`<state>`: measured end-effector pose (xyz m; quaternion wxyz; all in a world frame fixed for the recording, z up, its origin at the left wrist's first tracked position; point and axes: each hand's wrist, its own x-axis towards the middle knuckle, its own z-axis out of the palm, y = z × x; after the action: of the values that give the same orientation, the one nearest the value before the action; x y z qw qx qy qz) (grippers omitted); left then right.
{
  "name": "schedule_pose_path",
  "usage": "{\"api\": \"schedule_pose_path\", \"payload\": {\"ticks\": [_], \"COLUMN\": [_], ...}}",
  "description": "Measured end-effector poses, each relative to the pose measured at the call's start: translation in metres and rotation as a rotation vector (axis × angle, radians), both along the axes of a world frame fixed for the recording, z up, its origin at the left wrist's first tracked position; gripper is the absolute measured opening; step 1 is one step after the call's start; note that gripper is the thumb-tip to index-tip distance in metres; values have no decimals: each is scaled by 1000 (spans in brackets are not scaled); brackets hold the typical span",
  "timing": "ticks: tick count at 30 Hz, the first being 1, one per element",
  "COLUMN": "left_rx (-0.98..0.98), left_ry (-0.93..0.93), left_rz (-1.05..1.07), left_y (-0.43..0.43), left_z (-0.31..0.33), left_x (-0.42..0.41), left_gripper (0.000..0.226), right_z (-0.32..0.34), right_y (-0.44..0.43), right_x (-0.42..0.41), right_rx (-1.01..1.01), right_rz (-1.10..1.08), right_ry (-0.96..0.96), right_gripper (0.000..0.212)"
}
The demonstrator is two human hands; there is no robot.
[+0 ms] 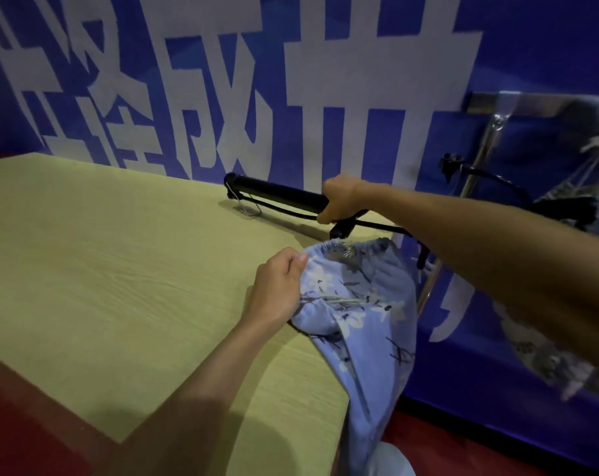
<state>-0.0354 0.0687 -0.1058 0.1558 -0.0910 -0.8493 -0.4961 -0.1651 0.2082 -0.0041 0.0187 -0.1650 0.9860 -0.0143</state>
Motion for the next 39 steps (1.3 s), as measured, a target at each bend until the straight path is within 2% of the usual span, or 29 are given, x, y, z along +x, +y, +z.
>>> {"api": "schedule_pose_path", "payload": {"ticks": [4, 8, 12, 15, 17, 19, 22, 27, 29, 31, 35, 39], "left_rx": [109, 271, 242, 237, 233, 225, 201, 140, 153, 191, 342, 666], "left_ry": [-56, -123, -59, -4, 1, -2, 23, 47, 28, 5, -105, -246], "left_rz": [5, 3, -80, -120, -118, -126, -157, -165, -162, -157, -155, -123], "left_y": [-2, 4, 17, 33, 43, 55, 72, 97, 104, 109, 109, 96], "left_z": [8, 32, 70, 93, 103, 112, 120, 130, 138, 145, 150, 154], "left_x": [15, 28, 49, 66, 73, 79, 87, 101, 107, 112, 115, 113], "left_gripper": [36, 31, 34, 34, 36, 37, 24, 30, 35, 29, 21, 29], "right_z": [33, 66, 91, 106, 111, 111, 100, 77, 78, 79, 85, 90], "right_y": [14, 38, 71, 96, 107, 122, 142, 174, 185, 192, 198, 199], "right_x": [45, 92, 141, 183, 203, 222, 240, 254, 261, 268, 283, 291], "right_rx": [-152, -512, -901, -1128, -1193, -1214, -1300, -1176, -1076, -990, -786, -556], "right_rz": [-18, -67, -105, -114, -107, -105, -48, 0, 35, 49, 37, 29], "right_ry": [40, 139, 234, 161, 152, 215, 272, 278, 259, 241, 217, 173], "right_gripper": [28, 30, 28, 41, 39, 26, 20, 13, 15, 21, 21, 21]}}
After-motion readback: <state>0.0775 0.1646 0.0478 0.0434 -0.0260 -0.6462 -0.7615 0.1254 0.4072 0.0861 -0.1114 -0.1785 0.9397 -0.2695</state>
